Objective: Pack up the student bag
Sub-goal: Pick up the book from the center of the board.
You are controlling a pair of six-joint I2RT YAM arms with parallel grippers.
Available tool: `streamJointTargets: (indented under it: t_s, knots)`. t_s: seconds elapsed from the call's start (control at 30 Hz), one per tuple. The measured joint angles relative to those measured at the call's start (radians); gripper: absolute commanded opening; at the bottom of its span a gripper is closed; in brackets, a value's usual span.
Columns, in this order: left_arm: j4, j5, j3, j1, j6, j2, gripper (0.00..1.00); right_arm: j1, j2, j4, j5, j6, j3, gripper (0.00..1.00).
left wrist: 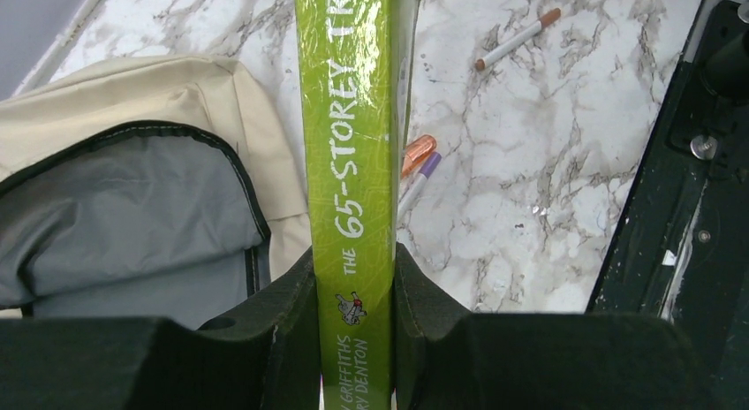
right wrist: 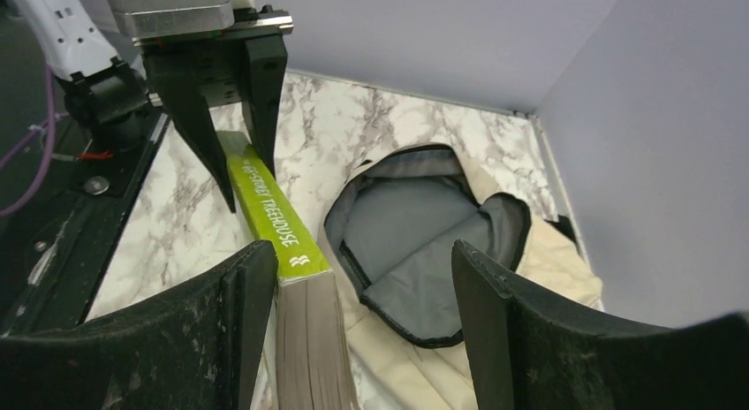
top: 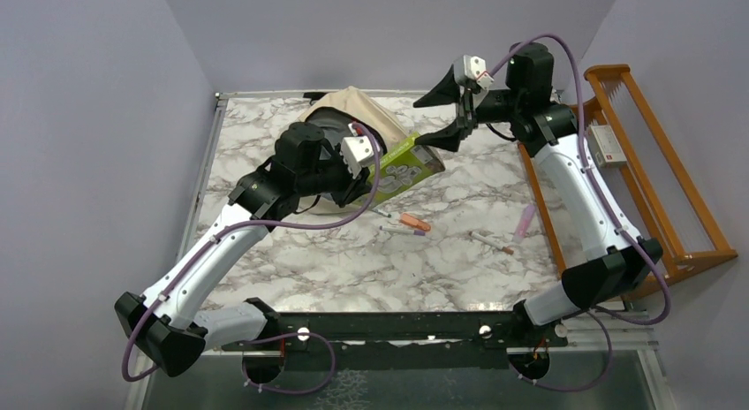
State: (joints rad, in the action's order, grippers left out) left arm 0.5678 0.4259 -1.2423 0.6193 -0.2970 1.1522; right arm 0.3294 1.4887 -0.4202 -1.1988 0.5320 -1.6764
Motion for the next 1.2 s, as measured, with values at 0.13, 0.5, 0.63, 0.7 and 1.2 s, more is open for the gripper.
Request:
streamJointTargets:
  t_s: [0.13, 0.5, 0.63, 0.7, 1.2]
  knots:
    - [0.037, 0.009, 0.0, -0.001, -0.014, -0.003, 0.0, 0.013, 0.055, -0.156, -0.018, 0.089, -0.06, 0.76]
    - [0.055, 0.029, -0.027, 0.0, -0.046, -0.002, 0.0, 0.038, 0.053, -0.323, -0.026, 0.173, 0.06, 0.75]
    - [0.053, 0.033, -0.042, 0.0, -0.053, 0.005, 0.0, 0.038, 0.053, -0.334, -0.022, 0.173, 0.122, 0.69]
    - [0.05, 0.039, -0.044, 0.0, -0.056, 0.01, 0.0, 0.038, 0.053, -0.335, -0.022, 0.174, 0.129, 0.63]
    - [0.065, 0.066, -0.074, -0.003, -0.049, 0.036, 0.21, 0.037, 0.072, -0.366, -0.068, 0.203, 0.104, 0.01]
